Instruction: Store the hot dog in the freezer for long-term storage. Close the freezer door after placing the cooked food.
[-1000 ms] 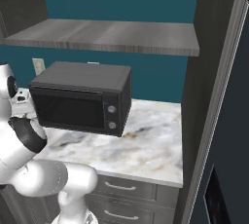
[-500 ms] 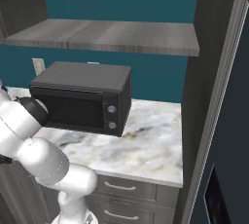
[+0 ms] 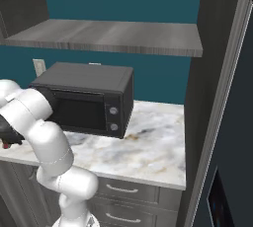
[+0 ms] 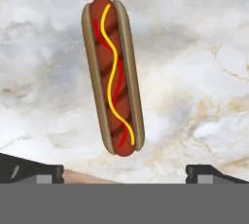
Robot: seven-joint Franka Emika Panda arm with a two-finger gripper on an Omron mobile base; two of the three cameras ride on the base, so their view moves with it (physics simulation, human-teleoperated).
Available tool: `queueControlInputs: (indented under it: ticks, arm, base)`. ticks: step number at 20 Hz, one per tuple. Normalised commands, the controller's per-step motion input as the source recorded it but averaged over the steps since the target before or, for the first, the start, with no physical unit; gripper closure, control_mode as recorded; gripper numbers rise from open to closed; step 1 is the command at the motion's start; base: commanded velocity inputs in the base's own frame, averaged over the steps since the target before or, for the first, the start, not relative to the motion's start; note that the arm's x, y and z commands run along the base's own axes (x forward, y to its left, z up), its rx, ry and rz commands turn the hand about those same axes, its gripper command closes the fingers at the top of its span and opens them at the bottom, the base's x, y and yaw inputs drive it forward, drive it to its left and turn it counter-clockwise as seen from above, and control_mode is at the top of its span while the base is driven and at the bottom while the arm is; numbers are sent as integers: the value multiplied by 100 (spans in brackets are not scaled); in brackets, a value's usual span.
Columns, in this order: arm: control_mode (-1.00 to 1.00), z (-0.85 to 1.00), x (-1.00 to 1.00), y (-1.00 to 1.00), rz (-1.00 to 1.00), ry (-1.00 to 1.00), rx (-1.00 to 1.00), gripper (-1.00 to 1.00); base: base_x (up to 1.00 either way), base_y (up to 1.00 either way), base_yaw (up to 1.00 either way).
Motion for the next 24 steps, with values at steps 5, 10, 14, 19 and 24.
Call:
queueControlInputs:
  ticks: [5,10,14,19,24]
  arm:
    - [-100,-13,2,1,-8,0,-15,-100]
    - [-100,-7,2,4,0,-1,0,-100]
    - [-100,-4,30,7,0,-3,0,-100]
    - [-100,-19,31,9,0,-1,0,-100]
    - [-100,-38,21,3,0,0,0,-100]
  base:
    - [0,0,0]
    - [0,0,0]
    - [0,0,0]
    - [0,0,0]
    - [0,0,0]
